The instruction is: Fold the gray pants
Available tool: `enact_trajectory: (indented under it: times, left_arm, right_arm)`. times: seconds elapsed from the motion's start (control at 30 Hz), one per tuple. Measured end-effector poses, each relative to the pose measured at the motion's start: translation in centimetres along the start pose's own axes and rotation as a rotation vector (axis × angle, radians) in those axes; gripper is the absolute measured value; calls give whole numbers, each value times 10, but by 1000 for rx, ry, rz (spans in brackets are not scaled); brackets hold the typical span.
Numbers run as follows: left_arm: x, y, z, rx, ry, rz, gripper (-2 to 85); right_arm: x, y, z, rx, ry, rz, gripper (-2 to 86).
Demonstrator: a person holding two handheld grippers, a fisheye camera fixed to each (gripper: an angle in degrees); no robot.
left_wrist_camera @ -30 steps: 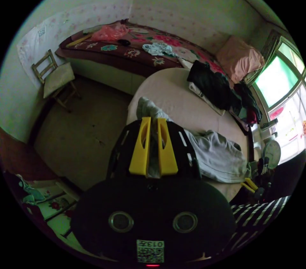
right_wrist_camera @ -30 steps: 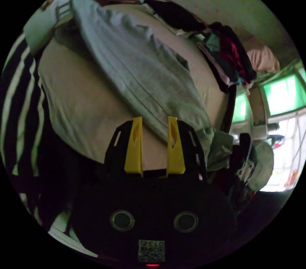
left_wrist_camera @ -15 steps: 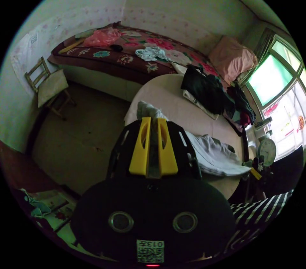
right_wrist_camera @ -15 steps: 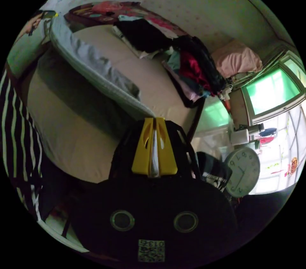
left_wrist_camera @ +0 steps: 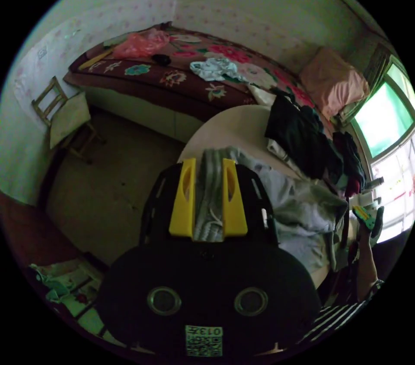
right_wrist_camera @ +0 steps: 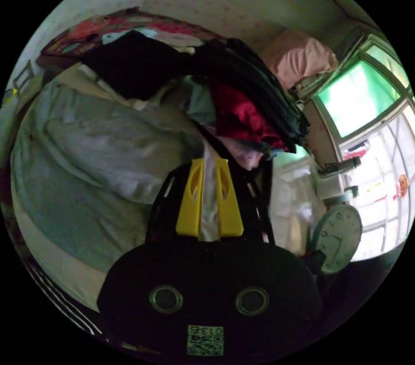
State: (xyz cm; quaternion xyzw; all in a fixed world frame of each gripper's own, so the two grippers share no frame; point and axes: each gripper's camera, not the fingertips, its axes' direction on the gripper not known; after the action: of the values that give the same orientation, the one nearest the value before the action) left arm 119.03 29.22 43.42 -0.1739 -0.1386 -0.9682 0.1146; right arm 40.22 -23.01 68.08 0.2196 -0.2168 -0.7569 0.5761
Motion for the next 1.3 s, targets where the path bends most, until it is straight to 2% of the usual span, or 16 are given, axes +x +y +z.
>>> enact_trajectory:
  times: [0.13, 0.3, 0.4, 0.5, 0.67, 0.87, 0.9, 0.97, 1.03, 1.1, 1.17, 1.3]
  left_arm:
    - [12, 61, 16, -120, -60, 75, 144]
    - [19, 97, 39, -186, -130, 61, 155]
    - [14, 95, 58, -245, -46, 36, 106]
    - [21, 90, 68, -248, -78, 127, 73]
    - [36, 84, 76, -259, -92, 435, 8]
    - [4, 76, 74, -244, 129, 286, 28]
    - [2, 76, 73, -229, 127, 263, 35]
    - [3, 77, 71, -188, 56, 270, 112]
    - [6, 77, 74, -179, 75, 285, 123]
    - [13, 77, 87, -263, 119, 313, 120]
    - [23, 77, 92, -276, 84, 360, 101]
    - [35, 75, 79, -229, 101, 419, 24]
  right_arm:
    - [-83, -10, -11, 66, -262, -187, 61]
    - [-174, -53, -23, 136, -404, -351, 70]
    - [-218, -97, -32, 142, -469, -431, 73]
    - [-258, -146, -38, 173, -454, -474, 73]
    - [-316, -241, -31, 146, -499, -484, 75]
    - [-386, -352, -3, 68, -576, -522, 114]
    - [-399, -367, 3, 44, -564, -553, 120]
    - [-419, -380, 12, 8, -514, -634, 121]
    - [-438, -386, 21, -18, -483, -705, 113]
    - [-445, -386, 28, -42, -482, -718, 94]
    - [-445, -386, 29, -54, -517, -688, 71]
    - [-444, -371, 10, 61, -453, -703, 40]
